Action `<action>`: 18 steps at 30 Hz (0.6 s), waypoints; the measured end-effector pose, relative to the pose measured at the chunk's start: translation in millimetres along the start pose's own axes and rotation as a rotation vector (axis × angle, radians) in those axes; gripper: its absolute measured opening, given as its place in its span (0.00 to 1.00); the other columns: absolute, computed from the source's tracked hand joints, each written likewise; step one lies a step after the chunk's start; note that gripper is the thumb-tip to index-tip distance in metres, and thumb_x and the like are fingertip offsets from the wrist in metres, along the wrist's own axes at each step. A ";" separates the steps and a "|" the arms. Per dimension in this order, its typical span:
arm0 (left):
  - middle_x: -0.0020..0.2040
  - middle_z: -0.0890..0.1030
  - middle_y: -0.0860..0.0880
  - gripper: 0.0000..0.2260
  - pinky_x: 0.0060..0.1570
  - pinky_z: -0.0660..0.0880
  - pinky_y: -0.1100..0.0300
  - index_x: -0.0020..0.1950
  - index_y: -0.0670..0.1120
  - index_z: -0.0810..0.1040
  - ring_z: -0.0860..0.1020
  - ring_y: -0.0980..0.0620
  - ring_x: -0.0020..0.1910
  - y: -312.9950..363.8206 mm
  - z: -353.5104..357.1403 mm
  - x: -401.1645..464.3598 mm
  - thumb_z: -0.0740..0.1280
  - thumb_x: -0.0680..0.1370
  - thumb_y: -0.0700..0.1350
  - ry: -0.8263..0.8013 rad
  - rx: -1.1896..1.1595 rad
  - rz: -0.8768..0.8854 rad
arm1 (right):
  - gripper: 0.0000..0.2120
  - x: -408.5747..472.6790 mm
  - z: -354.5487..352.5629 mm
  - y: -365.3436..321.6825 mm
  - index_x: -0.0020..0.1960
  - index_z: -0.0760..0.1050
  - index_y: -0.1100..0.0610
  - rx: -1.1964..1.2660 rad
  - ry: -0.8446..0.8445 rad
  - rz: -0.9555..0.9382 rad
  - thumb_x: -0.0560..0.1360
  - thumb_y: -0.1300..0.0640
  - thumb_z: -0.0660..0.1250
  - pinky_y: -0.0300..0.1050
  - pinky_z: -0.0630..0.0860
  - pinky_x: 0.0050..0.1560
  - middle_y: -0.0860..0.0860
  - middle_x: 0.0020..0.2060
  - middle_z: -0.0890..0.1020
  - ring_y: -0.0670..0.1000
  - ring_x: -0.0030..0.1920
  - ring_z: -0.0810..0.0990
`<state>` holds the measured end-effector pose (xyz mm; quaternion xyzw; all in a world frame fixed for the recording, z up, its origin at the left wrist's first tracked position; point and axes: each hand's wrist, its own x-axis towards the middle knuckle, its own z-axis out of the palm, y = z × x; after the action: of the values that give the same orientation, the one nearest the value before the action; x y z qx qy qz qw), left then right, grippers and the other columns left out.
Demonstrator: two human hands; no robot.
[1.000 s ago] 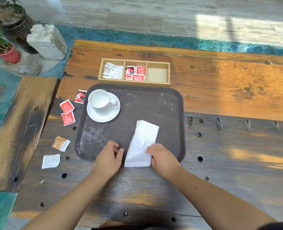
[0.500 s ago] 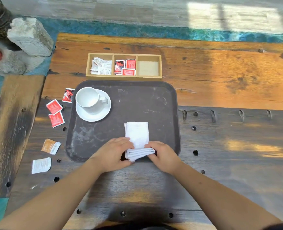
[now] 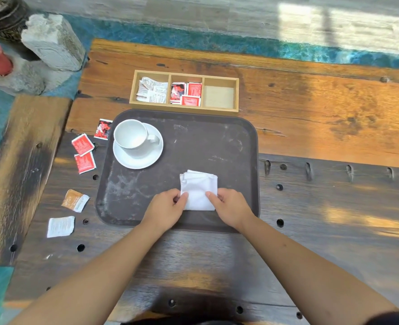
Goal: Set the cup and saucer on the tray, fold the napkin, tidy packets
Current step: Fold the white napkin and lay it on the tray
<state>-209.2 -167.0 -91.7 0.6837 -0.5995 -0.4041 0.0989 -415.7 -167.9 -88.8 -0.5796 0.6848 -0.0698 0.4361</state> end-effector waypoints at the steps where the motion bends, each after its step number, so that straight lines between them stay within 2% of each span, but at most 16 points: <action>1: 0.27 0.74 0.51 0.18 0.32 0.68 0.58 0.34 0.45 0.72 0.74 0.51 0.31 2.6 1.4 1.5 0.63 0.79 0.55 0.010 -0.017 -0.043 | 0.24 3.1 0.4 -2.1 0.30 0.63 0.55 0.001 0.012 0.018 0.79 0.42 0.60 0.48 0.69 0.36 0.49 0.25 0.71 0.52 0.31 0.70; 5: 0.32 0.80 0.51 0.15 0.38 0.72 0.56 0.36 0.46 0.75 0.78 0.49 0.36 8.9 6.9 5.3 0.64 0.77 0.55 0.046 -0.041 -0.151 | 0.22 13.9 6.7 -5.6 0.31 0.66 0.54 -0.048 0.055 0.120 0.76 0.40 0.62 0.47 0.71 0.36 0.50 0.28 0.76 0.53 0.35 0.75; 8: 0.40 0.81 0.53 0.08 0.42 0.70 0.58 0.45 0.48 0.77 0.79 0.51 0.43 10.5 7.8 7.8 0.69 0.75 0.52 0.089 -0.082 -0.206 | 0.18 18.1 12.1 -2.9 0.35 0.69 0.51 -0.062 0.090 0.188 0.74 0.39 0.64 0.46 0.72 0.36 0.48 0.33 0.79 0.52 0.38 0.78; 10: 0.44 0.81 0.53 0.12 0.45 0.70 0.60 0.54 0.47 0.77 0.78 0.51 0.47 11.7 7.8 9.9 0.70 0.74 0.51 0.093 -0.108 -0.244 | 0.15 19.2 14.1 -1.8 0.41 0.72 0.51 -0.015 0.118 0.238 0.72 0.39 0.66 0.45 0.74 0.37 0.48 0.36 0.81 0.51 0.39 0.80; 13: 0.44 0.80 0.53 0.18 0.47 0.71 0.60 0.62 0.45 0.75 0.79 0.50 0.48 15.7 8.7 14.1 0.70 0.74 0.49 0.065 -0.146 -0.299 | 0.15 20.8 16.8 -3.9 0.49 0.74 0.52 0.058 0.138 0.256 0.72 0.43 0.69 0.44 0.74 0.39 0.48 0.39 0.81 0.51 0.42 0.80; 16: 0.46 0.80 0.52 0.21 0.48 0.72 0.59 0.64 0.44 0.75 0.80 0.49 0.50 18.8 7.8 18.4 0.71 0.73 0.48 0.043 -0.235 -0.395 | 0.11 22.6 15.2 -8.8 0.48 0.75 0.53 0.144 0.123 0.257 0.72 0.48 0.71 0.43 0.72 0.39 0.47 0.38 0.80 0.51 0.42 0.79; 18: 0.48 0.80 0.51 0.19 0.47 0.72 0.59 0.61 0.46 0.75 0.79 0.48 0.51 20.8 6.2 20.6 0.71 0.72 0.47 0.018 -0.282 -0.443 | 0.09 23.6 11.6 -9.8 0.45 0.76 0.54 0.203 0.097 0.277 0.72 0.50 0.72 0.42 0.71 0.37 0.46 0.36 0.79 0.50 0.39 0.78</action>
<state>-229.7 -188.9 -91.9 0.7812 -0.3723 -0.4894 0.1077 -399.4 -186.5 -102.2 -0.4285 0.7679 -0.1058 0.4641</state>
